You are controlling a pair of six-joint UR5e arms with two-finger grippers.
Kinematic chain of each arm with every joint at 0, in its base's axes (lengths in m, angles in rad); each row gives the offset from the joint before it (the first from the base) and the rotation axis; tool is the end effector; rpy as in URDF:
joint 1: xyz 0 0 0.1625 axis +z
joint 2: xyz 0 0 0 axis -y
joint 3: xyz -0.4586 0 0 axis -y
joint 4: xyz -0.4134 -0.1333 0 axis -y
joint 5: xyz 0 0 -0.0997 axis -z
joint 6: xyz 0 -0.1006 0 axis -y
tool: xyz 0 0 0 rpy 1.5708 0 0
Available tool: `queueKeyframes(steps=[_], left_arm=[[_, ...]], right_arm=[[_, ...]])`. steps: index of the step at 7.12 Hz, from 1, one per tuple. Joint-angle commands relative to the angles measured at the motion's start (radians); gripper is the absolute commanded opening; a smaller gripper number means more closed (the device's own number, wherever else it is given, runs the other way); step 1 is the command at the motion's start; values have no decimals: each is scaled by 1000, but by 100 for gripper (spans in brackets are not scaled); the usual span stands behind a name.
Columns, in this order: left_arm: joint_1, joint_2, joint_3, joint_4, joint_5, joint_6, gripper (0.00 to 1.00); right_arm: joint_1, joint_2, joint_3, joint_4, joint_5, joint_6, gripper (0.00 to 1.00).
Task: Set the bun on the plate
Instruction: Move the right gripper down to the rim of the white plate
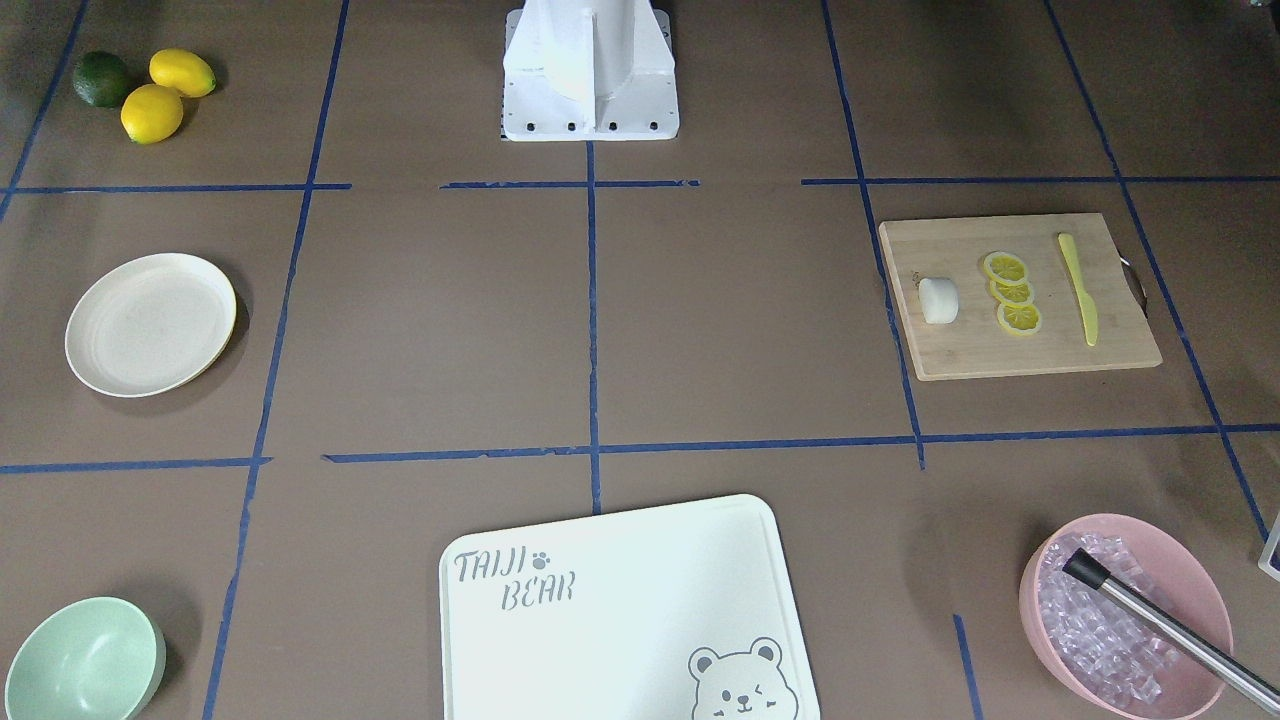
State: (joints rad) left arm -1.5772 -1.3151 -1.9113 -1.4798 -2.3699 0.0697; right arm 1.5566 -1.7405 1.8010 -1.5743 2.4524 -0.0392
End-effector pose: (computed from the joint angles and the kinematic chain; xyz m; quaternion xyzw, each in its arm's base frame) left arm -0.0637 -0.3948 0.6419 0.0120 0.3888 0.0279 0.9208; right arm 0.0494 -0.4391 0.6477 0.0311 -0.4261 -0.0363 0.9034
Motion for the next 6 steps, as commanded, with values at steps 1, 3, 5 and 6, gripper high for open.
queueKeyframes(steps=[1, 3, 5, 6], left_arm=[[0, -4, 2, -4, -2, -1, 100], [0, -6, 0, -7, -2, -1, 100], [0, -6, -2, -7, -3, -1, 100], [0, -6, -2, -7, -3, -1, 100]], right_arm=[[-108, -1, -28, 247, 53, 300, 100], [-229, -1, -153, 577, -2, 532, 100], [-431, -4, -187, 812, -148, 825, 100], [-505, -4, -204, 879, -209, 913, 99]])
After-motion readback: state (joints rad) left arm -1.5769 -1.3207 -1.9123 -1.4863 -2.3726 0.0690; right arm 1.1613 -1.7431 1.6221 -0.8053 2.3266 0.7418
